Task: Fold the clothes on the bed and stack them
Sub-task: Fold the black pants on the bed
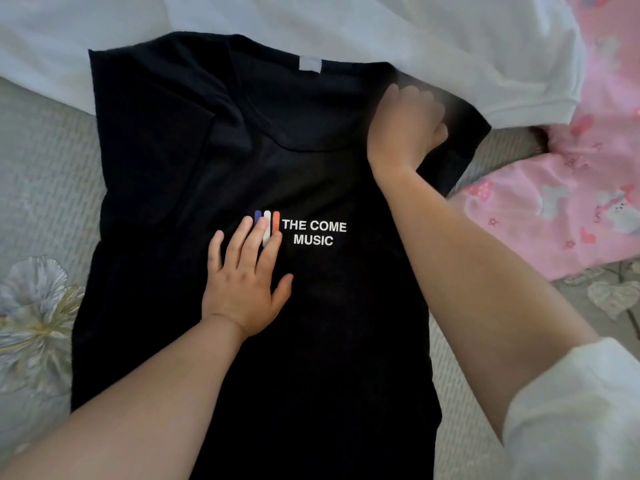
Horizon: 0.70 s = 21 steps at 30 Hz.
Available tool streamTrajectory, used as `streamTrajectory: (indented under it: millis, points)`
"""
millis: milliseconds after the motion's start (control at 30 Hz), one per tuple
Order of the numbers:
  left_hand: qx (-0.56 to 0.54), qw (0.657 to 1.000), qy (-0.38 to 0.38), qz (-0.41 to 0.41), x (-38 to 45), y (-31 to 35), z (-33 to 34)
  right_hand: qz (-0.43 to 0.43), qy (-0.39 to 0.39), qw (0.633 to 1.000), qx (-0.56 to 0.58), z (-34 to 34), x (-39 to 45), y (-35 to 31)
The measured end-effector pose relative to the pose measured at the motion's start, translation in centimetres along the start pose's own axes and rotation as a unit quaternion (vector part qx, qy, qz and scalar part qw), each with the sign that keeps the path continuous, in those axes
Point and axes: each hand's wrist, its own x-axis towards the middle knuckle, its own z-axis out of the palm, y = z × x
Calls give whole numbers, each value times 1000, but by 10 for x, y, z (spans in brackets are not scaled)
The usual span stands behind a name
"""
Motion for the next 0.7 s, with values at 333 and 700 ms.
streamTrajectory:
  millis: [333, 700]
  points:
    - [-15, 1000, -2, -23, -4, 0, 9, -308, -13, 943, 128, -66, -170, 86]
    - [15, 999, 28, 23, -56, 23, -3, -237, -127, 961, -65, -106, -383, 218]
